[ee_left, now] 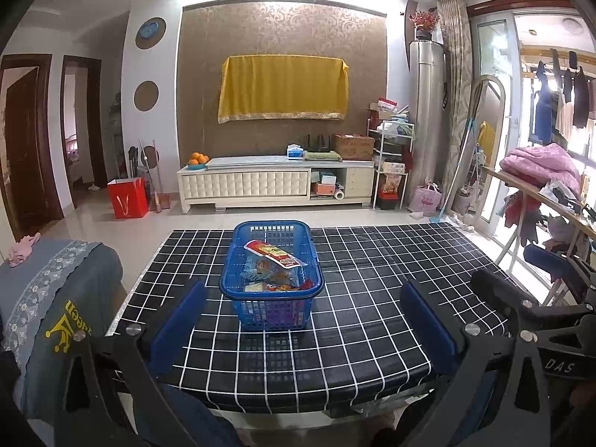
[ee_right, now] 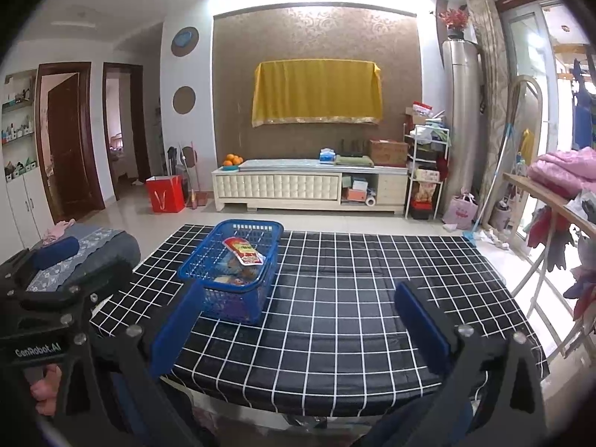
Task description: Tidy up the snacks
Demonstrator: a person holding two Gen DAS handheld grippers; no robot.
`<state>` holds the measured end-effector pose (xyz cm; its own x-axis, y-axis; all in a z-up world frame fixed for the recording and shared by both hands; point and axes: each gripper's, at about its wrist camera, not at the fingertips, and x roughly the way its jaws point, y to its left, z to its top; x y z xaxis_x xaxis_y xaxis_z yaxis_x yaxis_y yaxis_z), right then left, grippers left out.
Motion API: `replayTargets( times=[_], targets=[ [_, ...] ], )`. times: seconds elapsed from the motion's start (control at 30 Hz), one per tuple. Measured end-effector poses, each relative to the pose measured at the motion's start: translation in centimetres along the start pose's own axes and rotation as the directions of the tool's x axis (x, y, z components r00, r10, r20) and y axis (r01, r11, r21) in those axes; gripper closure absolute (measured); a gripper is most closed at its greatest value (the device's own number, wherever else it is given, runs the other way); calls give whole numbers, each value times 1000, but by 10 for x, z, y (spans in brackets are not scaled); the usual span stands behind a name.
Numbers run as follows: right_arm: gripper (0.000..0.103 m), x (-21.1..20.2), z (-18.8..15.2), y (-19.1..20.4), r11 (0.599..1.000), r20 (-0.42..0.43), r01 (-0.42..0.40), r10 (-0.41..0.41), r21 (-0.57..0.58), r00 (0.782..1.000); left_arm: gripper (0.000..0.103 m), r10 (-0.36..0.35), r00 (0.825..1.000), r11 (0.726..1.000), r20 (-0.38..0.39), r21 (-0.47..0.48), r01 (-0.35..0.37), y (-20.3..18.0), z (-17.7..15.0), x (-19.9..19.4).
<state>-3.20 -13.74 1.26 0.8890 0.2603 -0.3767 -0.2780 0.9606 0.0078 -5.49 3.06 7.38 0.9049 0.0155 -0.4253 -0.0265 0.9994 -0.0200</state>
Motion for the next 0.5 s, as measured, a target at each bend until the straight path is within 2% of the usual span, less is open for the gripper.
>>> replayTargets(
  times=[0.5],
  targets=[
    [0, -1, -1, 2, 1000, -6, 11, -11, 4, 1000, 0, -10, 1000, 1000, -6, -4, 10, -1, -2, -2]
  ],
)
